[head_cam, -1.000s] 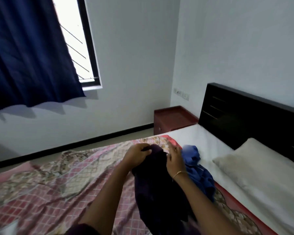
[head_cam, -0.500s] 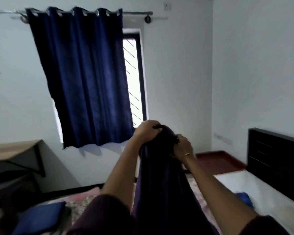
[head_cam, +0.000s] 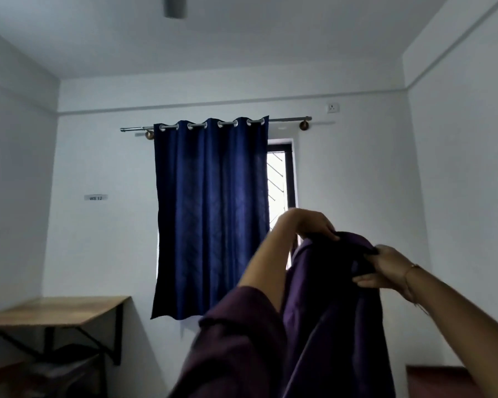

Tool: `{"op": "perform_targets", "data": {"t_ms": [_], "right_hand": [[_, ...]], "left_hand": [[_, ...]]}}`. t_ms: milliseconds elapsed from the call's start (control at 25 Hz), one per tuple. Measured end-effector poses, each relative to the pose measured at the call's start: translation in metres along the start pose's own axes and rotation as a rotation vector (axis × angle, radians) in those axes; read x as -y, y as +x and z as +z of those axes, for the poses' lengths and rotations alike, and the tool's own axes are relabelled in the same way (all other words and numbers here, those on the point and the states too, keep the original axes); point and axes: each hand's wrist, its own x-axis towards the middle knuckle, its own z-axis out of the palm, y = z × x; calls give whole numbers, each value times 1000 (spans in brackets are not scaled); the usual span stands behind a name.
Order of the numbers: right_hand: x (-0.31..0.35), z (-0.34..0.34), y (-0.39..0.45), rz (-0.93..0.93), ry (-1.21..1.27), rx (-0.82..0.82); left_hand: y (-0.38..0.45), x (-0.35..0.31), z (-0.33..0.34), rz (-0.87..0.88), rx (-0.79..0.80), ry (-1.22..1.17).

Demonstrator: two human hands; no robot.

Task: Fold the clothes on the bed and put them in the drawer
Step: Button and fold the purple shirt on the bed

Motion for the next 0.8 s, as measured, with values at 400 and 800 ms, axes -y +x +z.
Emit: {"op": "perform_targets", "data": {"t_ms": [400, 800], "right_hand": [[27, 3, 29, -126, -144, -148], [62, -6, 53, -269, 17, -182]], "left_hand": [[-18, -37, -52, -99, -6, 152], [1, -57, -49, 40, -509, 99]]}}
